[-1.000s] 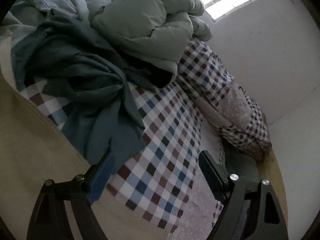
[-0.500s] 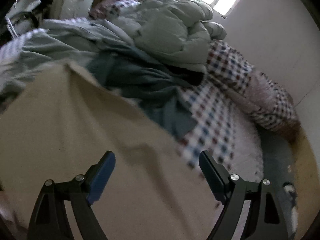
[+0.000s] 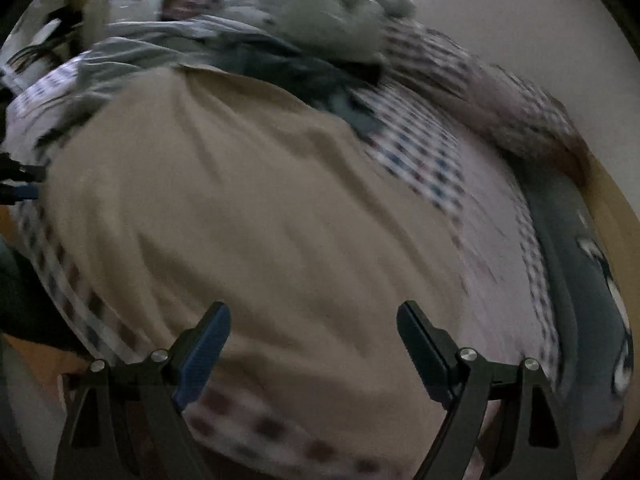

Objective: Fold clothes

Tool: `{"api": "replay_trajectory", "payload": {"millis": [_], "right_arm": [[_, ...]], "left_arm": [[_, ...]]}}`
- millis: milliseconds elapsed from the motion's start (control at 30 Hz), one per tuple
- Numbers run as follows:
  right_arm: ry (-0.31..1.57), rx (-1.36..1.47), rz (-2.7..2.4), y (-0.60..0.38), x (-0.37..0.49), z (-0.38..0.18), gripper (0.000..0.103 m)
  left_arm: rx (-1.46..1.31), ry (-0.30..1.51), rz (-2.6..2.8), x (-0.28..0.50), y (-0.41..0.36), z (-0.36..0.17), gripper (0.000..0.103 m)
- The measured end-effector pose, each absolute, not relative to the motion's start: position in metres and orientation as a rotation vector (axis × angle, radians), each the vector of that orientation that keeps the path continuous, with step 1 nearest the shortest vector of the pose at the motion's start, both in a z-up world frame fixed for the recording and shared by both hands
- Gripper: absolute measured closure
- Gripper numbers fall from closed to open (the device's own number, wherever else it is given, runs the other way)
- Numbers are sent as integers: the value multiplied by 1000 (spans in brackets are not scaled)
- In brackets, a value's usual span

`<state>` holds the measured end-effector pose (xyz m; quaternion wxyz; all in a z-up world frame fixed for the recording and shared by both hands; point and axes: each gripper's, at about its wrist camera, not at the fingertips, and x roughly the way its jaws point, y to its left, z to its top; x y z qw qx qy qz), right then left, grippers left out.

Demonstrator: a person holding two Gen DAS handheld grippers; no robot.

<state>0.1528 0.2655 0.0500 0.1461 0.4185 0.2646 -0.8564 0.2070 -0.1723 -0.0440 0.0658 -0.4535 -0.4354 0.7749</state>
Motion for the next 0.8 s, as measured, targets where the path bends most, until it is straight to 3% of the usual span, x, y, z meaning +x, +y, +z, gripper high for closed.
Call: {"api": "replay_trajectory", "payload": {"millis": [267, 333, 400, 500, 600, 633, 733, 800], "right_arm": [[737, 1250, -2497, 339, 191, 37, 16], [581, 1288, -2532, 357, 185, 35, 16], [359, 1313, -2562, 379, 177, 33, 27], [81, 1381, -2589, 412, 164, 23, 43], [-119, 1439, -2576, 436, 154, 14, 51], [-182, 1441, -2560, 442, 151, 12, 51], [-240, 1441, -2508, 448, 145, 9, 52], [-216, 1454, -2460, 441, 142, 5, 59]], "left_arm": [[-1317, -1524, 2272, 210, -172, -54, 28], [-1306, -1560, 2268, 211, -173, -55, 28], [-1301, -1598, 2261, 210, -174, -58, 29], [-1344, -1590, 2293, 209, -170, -59, 41], [-1366, -1560, 2311, 209, -168, -59, 52], [-1369, -1545, 2313, 208, -167, -58, 61], [-1367, -1494, 2326, 208, -164, -54, 78], [-1356, -1469, 2334, 206, -162, -52, 86]]}}
